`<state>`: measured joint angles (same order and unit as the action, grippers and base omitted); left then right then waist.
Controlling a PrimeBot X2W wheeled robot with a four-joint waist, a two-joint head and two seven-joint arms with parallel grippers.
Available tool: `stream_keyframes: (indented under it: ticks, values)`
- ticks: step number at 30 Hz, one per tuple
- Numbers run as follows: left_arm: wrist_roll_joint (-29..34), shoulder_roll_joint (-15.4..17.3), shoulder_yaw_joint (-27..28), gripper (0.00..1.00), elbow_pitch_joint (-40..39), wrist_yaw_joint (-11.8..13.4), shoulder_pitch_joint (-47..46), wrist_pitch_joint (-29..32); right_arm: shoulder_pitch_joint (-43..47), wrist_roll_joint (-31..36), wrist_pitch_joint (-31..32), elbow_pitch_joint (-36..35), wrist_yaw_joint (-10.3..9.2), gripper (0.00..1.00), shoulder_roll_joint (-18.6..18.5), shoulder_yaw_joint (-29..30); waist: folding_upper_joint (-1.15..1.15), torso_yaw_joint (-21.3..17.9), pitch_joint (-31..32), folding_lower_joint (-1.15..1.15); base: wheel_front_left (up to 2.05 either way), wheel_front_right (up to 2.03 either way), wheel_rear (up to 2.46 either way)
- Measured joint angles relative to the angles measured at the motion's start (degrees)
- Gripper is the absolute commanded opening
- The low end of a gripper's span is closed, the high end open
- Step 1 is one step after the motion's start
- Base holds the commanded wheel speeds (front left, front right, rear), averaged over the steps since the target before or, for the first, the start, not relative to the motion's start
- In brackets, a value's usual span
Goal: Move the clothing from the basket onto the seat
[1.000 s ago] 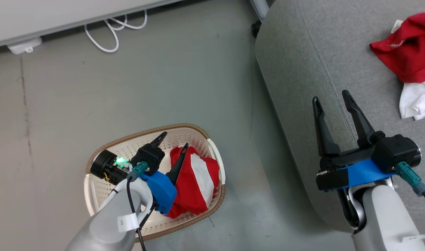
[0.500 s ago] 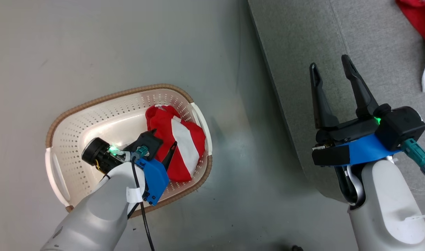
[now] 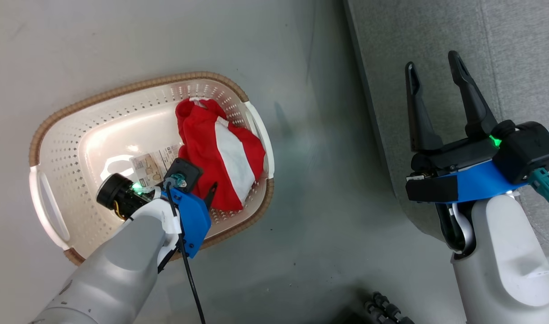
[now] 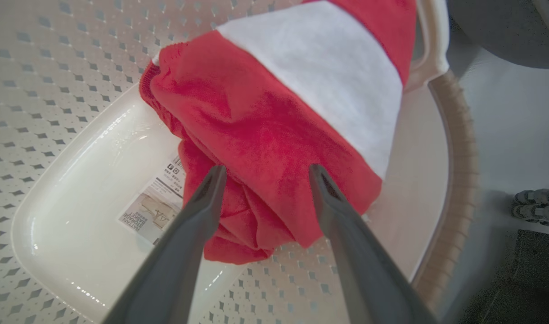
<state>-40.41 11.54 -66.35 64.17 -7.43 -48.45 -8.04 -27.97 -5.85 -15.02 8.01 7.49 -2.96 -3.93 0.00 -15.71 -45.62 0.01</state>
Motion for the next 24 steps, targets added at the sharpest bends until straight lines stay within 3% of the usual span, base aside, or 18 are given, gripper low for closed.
stream_keyframes:
  ticks: [17, 23, 24]
  values:
    - [-10.2, 0.6, -5.0, 1.0, 0.2, 0.0, -4.2, 5.6, -2.2, -1.0, 0.0, -1.5, 0.0, 1.0, 0.0, -0.5, 0.0, -0.9, -7.6, 0.0, 0.0, 0.0, 0.0]
    - [-10.8, 0.3, -6.1, 1.0, 0.3, 0.0, -6.2, 5.9, -2.5, -1.4, 0.0, -2.1, 0.0, 1.0, 0.0, -0.2, 0.0, -1.5, -9.6, 0.0, 0.0, 0.0, 0.0]
    - [-10.7, 0.3, -6.3, 0.84, 0.5, 0.0, -6.4, 5.9, -2.5, -1.4, 0.0, -2.1, 0.0, 1.0, 0.0, -0.2, 0.0, -1.5, -9.8, 0.0, 0.0, 0.0, 0.0]
